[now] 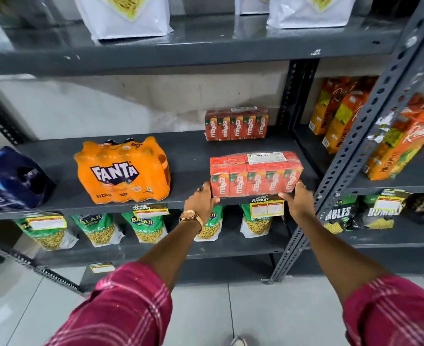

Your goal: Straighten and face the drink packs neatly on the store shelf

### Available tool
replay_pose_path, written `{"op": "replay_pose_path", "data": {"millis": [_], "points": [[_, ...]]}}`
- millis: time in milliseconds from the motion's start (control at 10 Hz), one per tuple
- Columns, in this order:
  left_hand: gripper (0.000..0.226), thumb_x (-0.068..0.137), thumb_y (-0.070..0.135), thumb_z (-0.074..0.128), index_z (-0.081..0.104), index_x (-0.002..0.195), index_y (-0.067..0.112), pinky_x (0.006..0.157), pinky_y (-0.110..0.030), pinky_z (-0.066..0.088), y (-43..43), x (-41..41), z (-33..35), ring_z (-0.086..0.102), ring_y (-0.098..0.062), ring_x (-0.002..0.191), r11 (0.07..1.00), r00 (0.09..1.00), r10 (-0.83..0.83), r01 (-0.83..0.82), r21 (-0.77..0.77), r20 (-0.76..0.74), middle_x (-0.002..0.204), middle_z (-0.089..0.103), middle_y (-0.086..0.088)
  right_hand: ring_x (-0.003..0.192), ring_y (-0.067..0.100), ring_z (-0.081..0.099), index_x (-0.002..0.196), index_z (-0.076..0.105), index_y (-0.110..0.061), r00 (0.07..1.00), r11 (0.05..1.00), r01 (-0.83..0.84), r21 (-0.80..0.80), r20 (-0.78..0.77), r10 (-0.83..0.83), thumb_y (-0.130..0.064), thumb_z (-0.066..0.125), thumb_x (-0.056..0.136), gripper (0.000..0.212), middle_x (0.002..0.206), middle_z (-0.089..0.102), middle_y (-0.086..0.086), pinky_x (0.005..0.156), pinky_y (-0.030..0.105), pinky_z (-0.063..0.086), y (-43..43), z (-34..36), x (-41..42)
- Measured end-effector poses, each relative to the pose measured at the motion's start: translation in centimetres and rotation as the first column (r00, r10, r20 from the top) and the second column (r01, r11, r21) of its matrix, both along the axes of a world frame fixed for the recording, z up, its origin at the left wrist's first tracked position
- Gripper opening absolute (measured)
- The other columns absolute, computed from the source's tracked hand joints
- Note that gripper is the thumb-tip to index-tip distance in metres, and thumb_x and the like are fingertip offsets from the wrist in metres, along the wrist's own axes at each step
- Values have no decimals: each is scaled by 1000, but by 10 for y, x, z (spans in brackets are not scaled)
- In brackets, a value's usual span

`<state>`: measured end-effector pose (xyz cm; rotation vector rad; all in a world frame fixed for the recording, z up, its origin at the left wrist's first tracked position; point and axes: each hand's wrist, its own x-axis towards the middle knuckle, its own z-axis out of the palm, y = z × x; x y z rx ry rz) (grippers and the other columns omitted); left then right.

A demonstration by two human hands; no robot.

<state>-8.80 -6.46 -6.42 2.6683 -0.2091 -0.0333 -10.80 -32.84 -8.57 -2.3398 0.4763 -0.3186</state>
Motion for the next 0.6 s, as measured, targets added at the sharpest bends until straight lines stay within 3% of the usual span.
{"op": "replay_pose_path", "data": {"millis": [200, 400, 500, 600], "points": [[33, 96, 32, 46, 38, 120, 11, 73, -45, 51, -3, 2, -7, 64, -38, 94, 997, 998, 28, -32, 72, 47, 110, 63, -16, 101, 44, 61, 108, 53, 5, 999, 999, 34, -23, 18, -33, -17, 67, 85, 34, 107, 64, 29, 77, 42, 45, 4, -1, -1], [31, 98, 27, 43, 36, 124, 12, 81, -48, 53, -2, -1, -10, 62, -38, 101, 1000, 1000, 13, -14, 24, 20, 117, 60, -16, 102, 45, 60, 108, 50, 4, 1000, 1000, 19, -4, 6, -19, -17, 66, 86, 34, 109, 61, 29, 80, 45, 46, 6, 2, -6], [63, 93, 28, 54, 19, 143, 11, 110, -46, 33, 3, -5, -17, 35, -37, 136, 995, 997, -66, 63, -82, -40, 148, 37, -13, 111, 46, 57, 117, 46, 6, 1000, 1000, -18, 23, -19, 18, -18, 66, 86, 44, 118, 59, 30, 87, 45, 45, 6, 5, -4], [89, 92, 45, 50, -8, 148, 6, 117, -33, -3, 17, -22, -17, -5, -26, 147, 985, 975, -150, 162, -57, 166, 159, -2, -12, 134, 40, 42, 143, 25, 5, 997, 977, 51, 206, 45, -62, -21, 72, 82, 81, 144, 44, 26, 107, 47, 38, 10, 14, -21]]}}
